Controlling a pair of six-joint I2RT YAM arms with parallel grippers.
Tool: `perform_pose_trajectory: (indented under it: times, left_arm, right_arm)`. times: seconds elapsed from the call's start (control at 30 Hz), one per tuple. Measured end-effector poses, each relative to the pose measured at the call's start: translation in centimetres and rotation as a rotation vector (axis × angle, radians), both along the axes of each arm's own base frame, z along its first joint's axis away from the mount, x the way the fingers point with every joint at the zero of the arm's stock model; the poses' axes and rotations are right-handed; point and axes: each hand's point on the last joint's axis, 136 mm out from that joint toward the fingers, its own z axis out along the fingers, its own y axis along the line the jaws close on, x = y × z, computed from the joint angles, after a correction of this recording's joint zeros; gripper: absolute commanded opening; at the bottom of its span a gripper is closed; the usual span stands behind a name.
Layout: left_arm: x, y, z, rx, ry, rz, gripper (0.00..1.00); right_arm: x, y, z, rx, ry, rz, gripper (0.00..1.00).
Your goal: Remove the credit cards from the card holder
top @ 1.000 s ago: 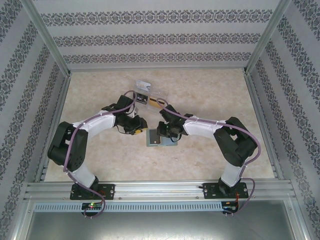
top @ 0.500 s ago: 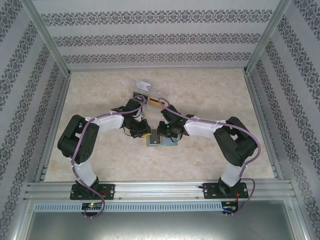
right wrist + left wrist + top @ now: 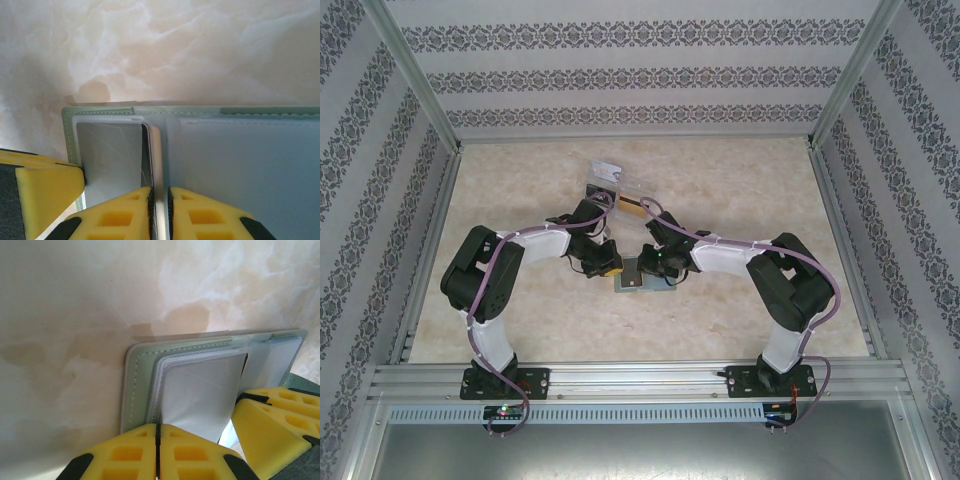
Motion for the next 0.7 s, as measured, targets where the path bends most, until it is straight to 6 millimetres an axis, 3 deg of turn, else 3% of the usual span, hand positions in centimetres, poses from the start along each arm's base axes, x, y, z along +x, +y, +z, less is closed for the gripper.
perform_pose_trajectory:
  times: [0.7]
  left_arm:
    - [0.23, -0.23, -0.17, -0.011, -0.01, -0.008, 0.06]
  right_arm:
    - [-0.03, 0.41, -0.17, 0.092, 0.023, 0.007, 0.18]
